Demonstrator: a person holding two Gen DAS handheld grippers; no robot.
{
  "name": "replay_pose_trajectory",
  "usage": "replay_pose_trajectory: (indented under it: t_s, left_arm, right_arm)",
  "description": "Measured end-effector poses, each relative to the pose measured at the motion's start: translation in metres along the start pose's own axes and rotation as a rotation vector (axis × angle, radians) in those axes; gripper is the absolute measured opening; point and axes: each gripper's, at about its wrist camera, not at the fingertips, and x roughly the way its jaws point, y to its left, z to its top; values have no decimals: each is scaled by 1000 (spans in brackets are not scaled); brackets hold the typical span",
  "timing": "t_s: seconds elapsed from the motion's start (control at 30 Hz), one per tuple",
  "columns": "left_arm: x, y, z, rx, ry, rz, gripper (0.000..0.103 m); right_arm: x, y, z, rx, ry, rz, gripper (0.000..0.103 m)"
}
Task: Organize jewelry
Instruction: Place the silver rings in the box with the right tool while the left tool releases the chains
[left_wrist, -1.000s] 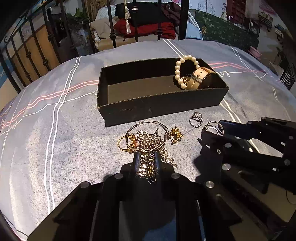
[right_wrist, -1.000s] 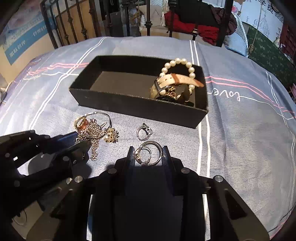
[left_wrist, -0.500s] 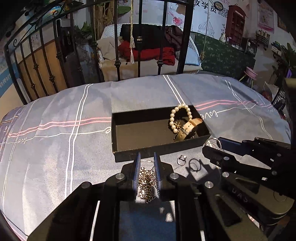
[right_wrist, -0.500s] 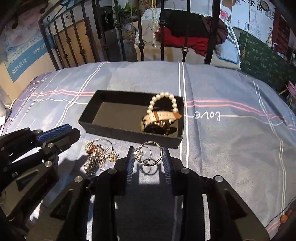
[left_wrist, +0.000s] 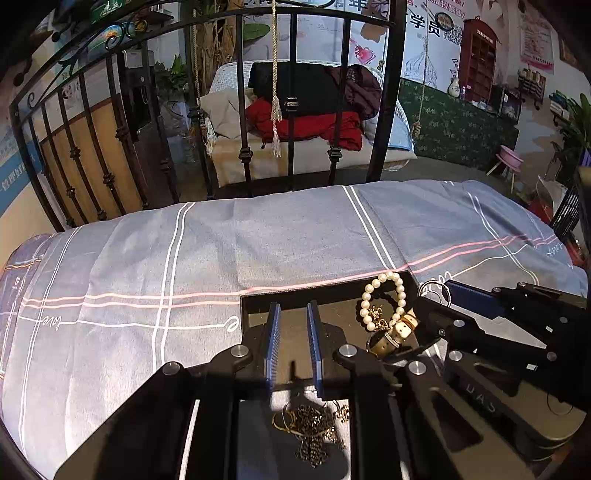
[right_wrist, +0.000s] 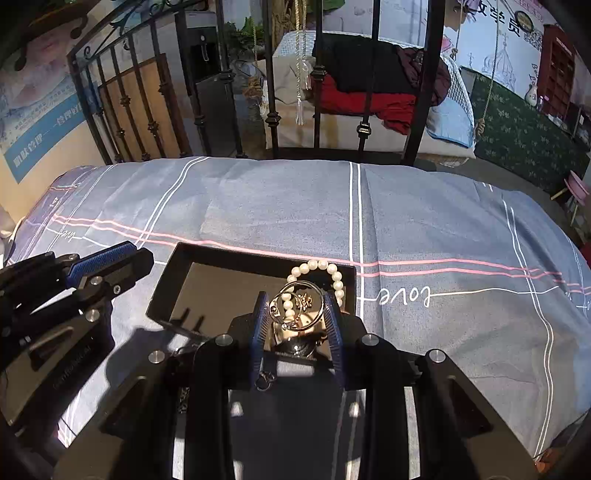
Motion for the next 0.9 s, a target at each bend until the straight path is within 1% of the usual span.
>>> replay_pose_trajectory:
  t_s: [0.17,0.43,0.5,0.53,0.57,0.6,0.63,0.7,0.77,0.8,0.9]
  left_arm:
    - [14,-3,4,5,18,16,14]
    - [35,-3,2,6,55,35,14]
    - [39,-2,2,4,64,55,15]
    - [40,-1,2,2,67,63,18]
    - [41,0,1,-3,74,65,35]
    - [42,3,1,-17,76,89,45]
    - [42,7,1,-29,74,93,49]
    - [40,14,0,-55,75,105,61]
    - [38,19,0,-71,72,123,69]
    - [37,20,0,-76,73,128,74]
    - [27,21,-1,-67,72,137,79]
  right_arm:
    - [16,-1,3,6,23,-18,31]
    - [35,2,4,7,55,-18,31]
    - [38,4,5,4,57,-20,31]
    - [38,5,5,3,56,-21,32]
    - [38,5,5,2,54,-20,35]
    - [38,5,5,2,51,-39,38]
    - [37,4,5,3,45,-54,40]
    - [36,0,5,21,40,-70,55]
    - [33,-4,4,31,27,-95,65]
    - [32,-5,4,32,24,-93,66]
    - [22,-4,2,22,17,-98,67]
